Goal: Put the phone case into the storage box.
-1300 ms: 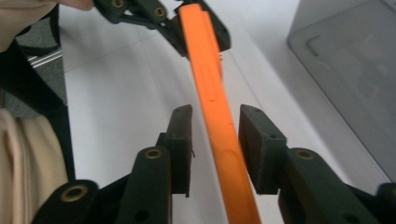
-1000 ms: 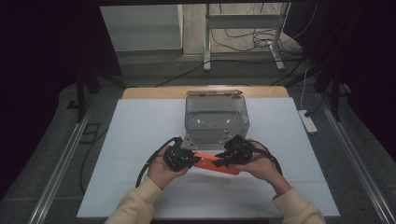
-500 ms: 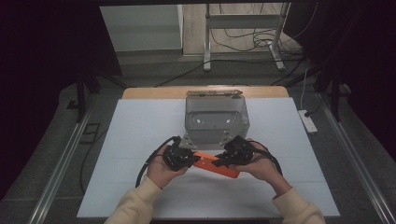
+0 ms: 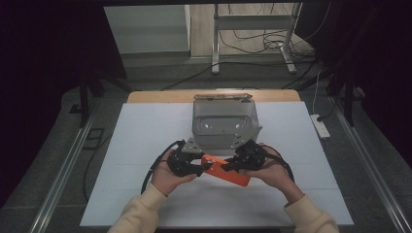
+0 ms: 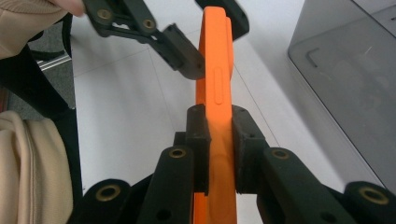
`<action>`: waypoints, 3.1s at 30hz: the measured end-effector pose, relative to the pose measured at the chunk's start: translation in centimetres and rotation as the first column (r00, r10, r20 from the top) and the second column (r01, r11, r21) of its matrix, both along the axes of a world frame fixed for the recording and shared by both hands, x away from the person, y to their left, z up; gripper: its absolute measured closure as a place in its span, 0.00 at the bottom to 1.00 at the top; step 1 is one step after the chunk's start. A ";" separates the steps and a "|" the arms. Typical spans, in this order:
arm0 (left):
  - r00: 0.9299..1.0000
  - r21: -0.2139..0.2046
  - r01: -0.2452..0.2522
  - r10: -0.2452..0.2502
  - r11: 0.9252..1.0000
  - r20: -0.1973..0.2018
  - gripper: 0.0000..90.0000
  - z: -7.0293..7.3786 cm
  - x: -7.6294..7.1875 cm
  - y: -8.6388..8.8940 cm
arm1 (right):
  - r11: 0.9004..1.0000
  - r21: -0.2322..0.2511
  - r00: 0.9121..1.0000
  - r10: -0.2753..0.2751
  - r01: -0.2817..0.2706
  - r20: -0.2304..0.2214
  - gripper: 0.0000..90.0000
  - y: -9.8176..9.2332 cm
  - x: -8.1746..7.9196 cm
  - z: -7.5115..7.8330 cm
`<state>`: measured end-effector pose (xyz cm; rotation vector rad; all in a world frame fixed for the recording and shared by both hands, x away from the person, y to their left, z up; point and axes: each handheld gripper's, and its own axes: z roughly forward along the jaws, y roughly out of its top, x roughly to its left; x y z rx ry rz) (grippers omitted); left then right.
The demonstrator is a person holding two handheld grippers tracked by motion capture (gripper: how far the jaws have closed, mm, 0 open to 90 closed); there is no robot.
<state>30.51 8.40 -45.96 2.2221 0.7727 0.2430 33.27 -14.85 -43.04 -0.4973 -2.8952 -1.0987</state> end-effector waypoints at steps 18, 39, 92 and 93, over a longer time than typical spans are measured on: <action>0.994 -0.077 -0.096 0.099 0.992 0.041 0.28 0.6 -1.2 2.9 | 0.999 0.011 0.999 -0.037 0.036 0.025 0.88 -0.5 0.0 0.4; 0.977 -0.102 -0.194 0.201 0.976 0.065 0.23 -1.6 -2.7 6.2 | 0.998 0.036 0.998 -0.059 0.058 0.030 0.88 -1.0 0.2 0.4; 0.947 -0.098 -0.303 0.311 0.948 0.076 0.14 -5.4 -5.7 10.7 | 0.985 0.088 0.987 -0.153 0.148 0.046 0.88 -1.7 0.5 0.9; 0.947 -0.098 -0.304 0.311 0.948 0.074 0.14 -5.4 -5.7 10.8 | 0.985 0.091 0.987 -0.154 0.149 0.046 0.88 -1.8 0.4 1.1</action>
